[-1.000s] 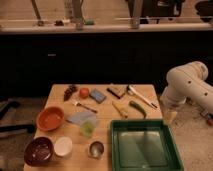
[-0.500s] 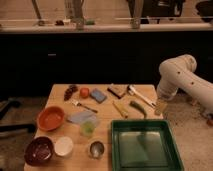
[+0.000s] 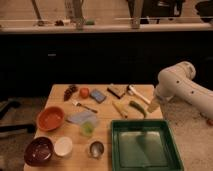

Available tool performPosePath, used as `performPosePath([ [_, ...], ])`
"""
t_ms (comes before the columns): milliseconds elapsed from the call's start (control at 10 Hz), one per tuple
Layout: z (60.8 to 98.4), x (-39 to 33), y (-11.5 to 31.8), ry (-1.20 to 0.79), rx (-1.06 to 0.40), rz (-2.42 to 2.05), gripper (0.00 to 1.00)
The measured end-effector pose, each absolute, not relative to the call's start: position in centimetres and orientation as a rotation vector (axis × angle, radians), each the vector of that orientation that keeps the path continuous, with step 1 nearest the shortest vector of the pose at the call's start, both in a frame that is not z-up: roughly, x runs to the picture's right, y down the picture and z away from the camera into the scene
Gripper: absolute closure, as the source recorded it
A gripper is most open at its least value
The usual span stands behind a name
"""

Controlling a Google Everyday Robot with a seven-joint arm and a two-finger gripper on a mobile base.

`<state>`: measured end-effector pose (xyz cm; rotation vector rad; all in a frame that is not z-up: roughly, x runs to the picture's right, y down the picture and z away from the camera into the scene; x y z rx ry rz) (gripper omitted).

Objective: Place brush in metal cup

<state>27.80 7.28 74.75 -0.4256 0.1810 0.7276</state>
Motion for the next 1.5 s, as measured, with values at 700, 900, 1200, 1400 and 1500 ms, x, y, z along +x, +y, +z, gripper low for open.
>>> performPosePath([
  [700, 76.0, 28.5, 9.9, 0.165, -0.456, 0.83, 0.2],
  [900, 77.2, 27.4, 10.9, 0.166, -0.47, 0.842, 0.2],
  [1200, 79.1, 23.9, 11.3, 0.167, -0.486, 0.813, 0.2],
  [1400, 79.8, 23.4, 10.8, 0.168, -0.487, 0.812, 0.2],
  [1500, 80.1, 23.2, 10.4, 0.165, -0.483, 0.815, 0.2],
])
